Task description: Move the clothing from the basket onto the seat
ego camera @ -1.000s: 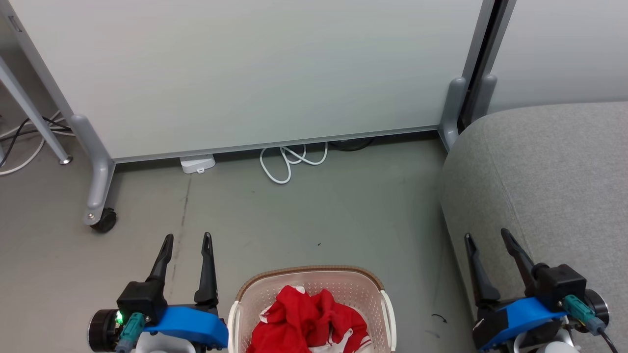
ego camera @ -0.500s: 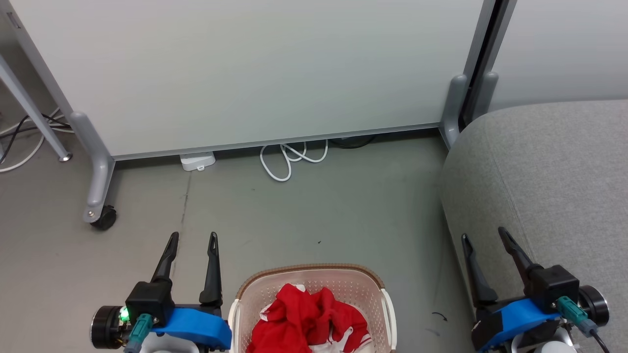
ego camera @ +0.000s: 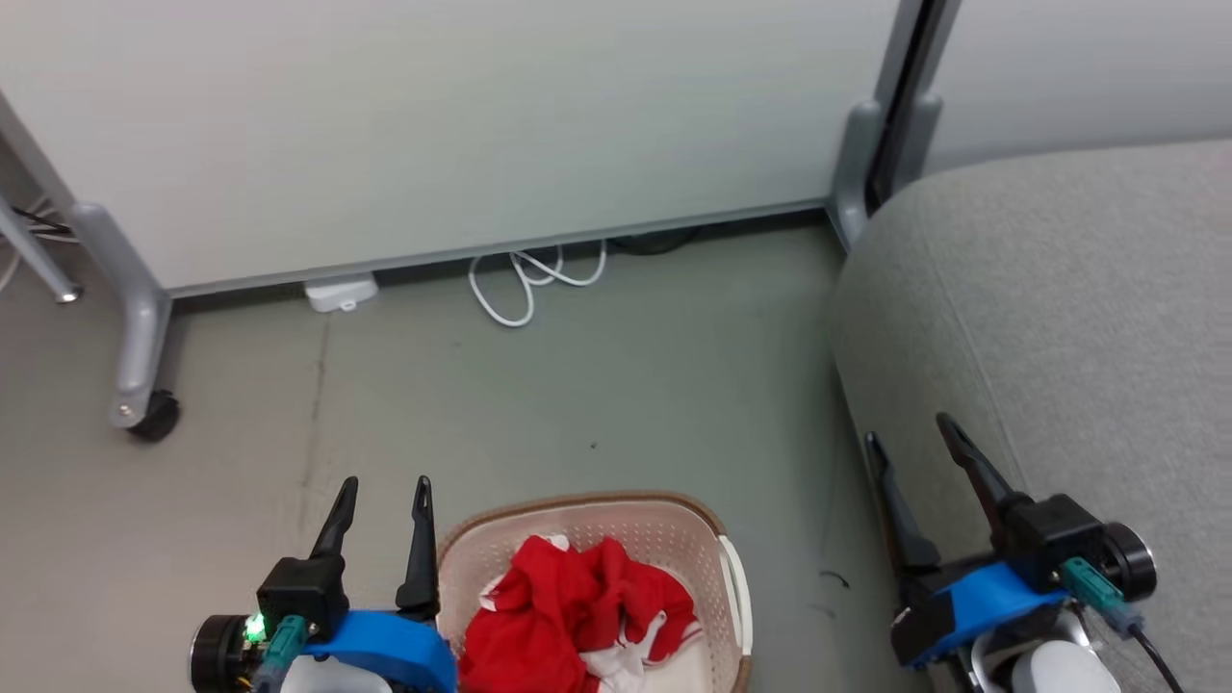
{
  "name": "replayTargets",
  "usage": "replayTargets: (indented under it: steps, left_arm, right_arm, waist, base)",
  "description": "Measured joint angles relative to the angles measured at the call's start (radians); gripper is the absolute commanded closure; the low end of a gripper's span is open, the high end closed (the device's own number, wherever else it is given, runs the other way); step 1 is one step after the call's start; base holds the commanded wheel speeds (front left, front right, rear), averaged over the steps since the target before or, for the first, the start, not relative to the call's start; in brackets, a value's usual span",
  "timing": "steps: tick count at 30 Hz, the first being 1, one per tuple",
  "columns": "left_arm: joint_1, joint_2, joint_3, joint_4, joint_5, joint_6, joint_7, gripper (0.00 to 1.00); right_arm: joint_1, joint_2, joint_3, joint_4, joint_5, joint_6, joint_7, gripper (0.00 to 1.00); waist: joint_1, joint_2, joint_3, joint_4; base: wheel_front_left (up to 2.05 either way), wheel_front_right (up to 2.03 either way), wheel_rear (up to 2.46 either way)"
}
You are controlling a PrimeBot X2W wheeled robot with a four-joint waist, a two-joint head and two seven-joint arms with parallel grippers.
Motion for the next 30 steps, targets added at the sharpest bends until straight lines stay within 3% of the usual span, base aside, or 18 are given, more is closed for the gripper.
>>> replayTargets:
  steps: [10, 22, 30]
  left_arm:
    - [-0.123, 0.004, -0.012, 0.234, -0.02, -0.023, 0.028, 0.0]
    - [-0.364, 0.069, -0.004, 0.488, -0.031, -0.041, 0.129, 0.0]
    - [-0.451, 0.1, -0.005, 0.607, -0.031, -0.015, 0.175, 0.0]
  right_arm:
    - [-0.082, -0.001, 0.1, -0.06, 0.04, 0.0, -0.021, 0.0]
    - [-0.175, -0.003, 0.135, -0.091, 0.129, 0.0, -0.062, 0.0]
    - [-0.219, -0.003, 0.165, -0.115, 0.174, 0.0, -0.069, 0.0]
  waist:
    - [0.0, 0.0, 0.154, -0.113]
    - [0.0002, 0.0, 0.458, -0.251]
    - [0.0003, 0.0, 0.63, -0.313]
  base:
    - [0.0, 0.0, 0.0]
    - [0.0, 0.0, 0.0]
    - [0.0, 0.0, 0.0]
